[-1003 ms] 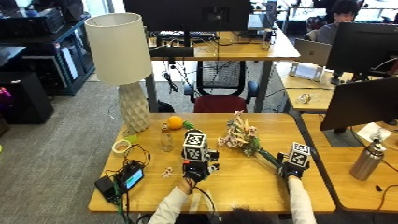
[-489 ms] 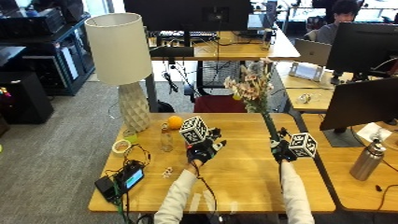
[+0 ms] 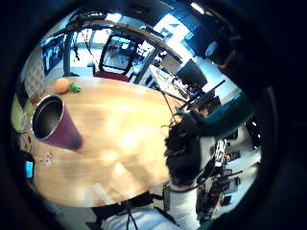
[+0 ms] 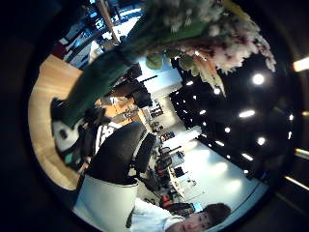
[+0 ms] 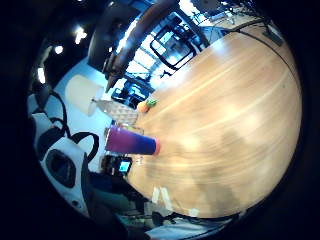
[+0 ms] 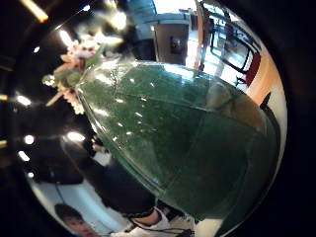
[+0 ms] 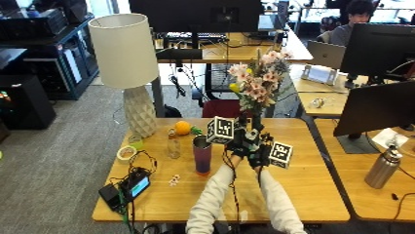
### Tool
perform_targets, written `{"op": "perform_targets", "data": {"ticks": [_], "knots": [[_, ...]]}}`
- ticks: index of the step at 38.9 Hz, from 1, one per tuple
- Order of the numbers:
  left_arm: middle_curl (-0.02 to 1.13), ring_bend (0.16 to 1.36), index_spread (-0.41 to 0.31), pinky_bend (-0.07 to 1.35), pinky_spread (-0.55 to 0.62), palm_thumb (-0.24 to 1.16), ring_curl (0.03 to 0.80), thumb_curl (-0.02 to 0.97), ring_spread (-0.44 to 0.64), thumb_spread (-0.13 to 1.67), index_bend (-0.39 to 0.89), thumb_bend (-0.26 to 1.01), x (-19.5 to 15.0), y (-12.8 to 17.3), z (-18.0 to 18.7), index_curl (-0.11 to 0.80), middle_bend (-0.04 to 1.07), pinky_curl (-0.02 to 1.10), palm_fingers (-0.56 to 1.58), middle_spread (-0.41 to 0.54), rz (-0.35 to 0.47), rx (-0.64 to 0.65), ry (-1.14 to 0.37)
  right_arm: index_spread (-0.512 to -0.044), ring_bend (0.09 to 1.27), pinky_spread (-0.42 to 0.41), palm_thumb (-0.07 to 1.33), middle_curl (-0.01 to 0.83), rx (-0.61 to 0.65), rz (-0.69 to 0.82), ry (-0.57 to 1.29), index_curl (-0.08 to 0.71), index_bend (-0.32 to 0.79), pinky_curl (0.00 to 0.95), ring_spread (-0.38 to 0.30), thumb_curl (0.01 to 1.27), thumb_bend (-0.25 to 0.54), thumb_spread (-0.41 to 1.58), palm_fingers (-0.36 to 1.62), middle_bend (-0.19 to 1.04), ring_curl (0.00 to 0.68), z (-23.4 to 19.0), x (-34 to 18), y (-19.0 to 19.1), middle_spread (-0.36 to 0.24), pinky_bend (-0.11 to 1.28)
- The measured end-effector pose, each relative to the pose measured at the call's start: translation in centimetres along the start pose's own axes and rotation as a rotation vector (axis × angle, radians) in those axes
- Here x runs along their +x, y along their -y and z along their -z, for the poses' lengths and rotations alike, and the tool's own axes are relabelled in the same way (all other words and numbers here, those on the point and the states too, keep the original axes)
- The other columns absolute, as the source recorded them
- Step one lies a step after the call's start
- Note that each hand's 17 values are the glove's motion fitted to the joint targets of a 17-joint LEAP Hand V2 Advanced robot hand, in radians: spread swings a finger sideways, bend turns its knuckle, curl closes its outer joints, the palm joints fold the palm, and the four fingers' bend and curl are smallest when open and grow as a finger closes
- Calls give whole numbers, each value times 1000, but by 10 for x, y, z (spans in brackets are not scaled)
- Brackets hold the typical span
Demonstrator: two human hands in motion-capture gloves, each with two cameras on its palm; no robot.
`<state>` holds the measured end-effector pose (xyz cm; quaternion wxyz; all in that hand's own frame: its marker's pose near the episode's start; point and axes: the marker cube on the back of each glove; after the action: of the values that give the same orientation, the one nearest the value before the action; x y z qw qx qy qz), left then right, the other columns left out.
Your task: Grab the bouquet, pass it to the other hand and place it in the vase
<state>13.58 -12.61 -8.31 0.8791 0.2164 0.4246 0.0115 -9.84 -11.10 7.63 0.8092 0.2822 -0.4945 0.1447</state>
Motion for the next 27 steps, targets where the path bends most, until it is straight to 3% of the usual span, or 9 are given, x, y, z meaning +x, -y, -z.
{"op": "perform_targets", "data": {"ticks": [7, 11, 12, 13, 14, 15, 18, 23, 27], "knots": [[303, 578, 2, 409, 95, 240, 337, 294, 57, 995, 67, -21, 5, -1, -9, 313, 183, 389, 534, 58, -3, 96, -63, -188, 952, -254, 988, 626, -51, 56, 104, 563, 444, 526, -199, 671, -25, 605, 1394, 780, 553, -31, 5, -33, -135, 738], [314, 581, -50, 496, -91, 336, 318, 313, -72, 1004, 99, 12, 2, -2, -9, 296, 203, 380, 846, -45, 7, 164, -92, -189, 951, -256, 986, 624, -62, 87, 167, 571, 443, 526, -198, 684, -26, 595, 1393, 783, 549, -40, 6, -46, -133, 740], [342, 548, -93, 478, -147, 395, 313, 326, -127, 1011, 161, 39, 0, -1, -8, 314, 276, 373, 1001, -103, 4, 179, -86, -188, 955, -256, 986, 623, -65, 87, 174, 572, 440, 526, -199, 687, -26, 592, 1393, 783, 551, -41, 6, -48, -133, 740], [294, 563, -24, 430, -41, 292, 309, 304, -46, 990, 45, -33, -2, -1, -7, 275, 157, 355, 641, -15, -1, 200, -76, -189, 952, -257, 986, 623, -68, 81, 178, 575, 442, 525, -198, 690, -26, 591, 1392, 784, 548, -42, 6, -50, -132, 740], [392, 556, -110, 485, -180, 426, 351, 330, -162, 1015, 194, 50, -5, 0, -5, 329, 331, 409, 1051, -133, -6, 226, -64, -189, 952, -257, 985, 622, -70, 70, 181, 576, 441, 525, -198, 692, -26, 589, 1392, 784, 547, -43, 6, -53, -132, 740], [373, 533, -134, 464, -227, 455, 321, 336, -209, 1020, 180, 58, -8, 1, -4, 319, 357, 378, 1182, -164, -10, 254, -54, -189, 953, -257, 985, 622, -71, 58, 184, 578, 440, 525, -198, 695, -26, 587, 1392, 785, 547, -45, 6, -56, -132, 741], [418, 571, -204, 521, -341, 527, 353, 359, -293, 1009, 211, 70, -16, 3, 0, 349, 451, 401, 1438, -239, -10, 311, -33, -190, 952, -257, 984, 621, -69, 65, 187, 581, 434, 525, -197, 702, -26, 583, 1390, 787, 545, -49, 4, -61, -131, 742], [485, 666, -282, 506, -408, 612, 403, 416, -362, 889, 296, 53, -23, 5, 4, 404, 586, 417, 1526, -318, -8, 341, -10, -190, 953, -258, 982, 618, -56, 250, 188, 585, 427, 524, -196, 713, -26, 579, 1390, 789, 543, -54, 0, -58, -130, 743], [520, 719, -317, 519, -434, 661, 432, 457, -382, 805, 328, 33, -22, 5, 6, 434, 657, 423, 1506, -346, -12, 333, -17, -191, 954, -257, 978, 617, -84, 81, 207, 590, 426, 522, -196, 720, -28, 573, 1390, 790, 542, -55, -5, -67, -130, 740]]}}
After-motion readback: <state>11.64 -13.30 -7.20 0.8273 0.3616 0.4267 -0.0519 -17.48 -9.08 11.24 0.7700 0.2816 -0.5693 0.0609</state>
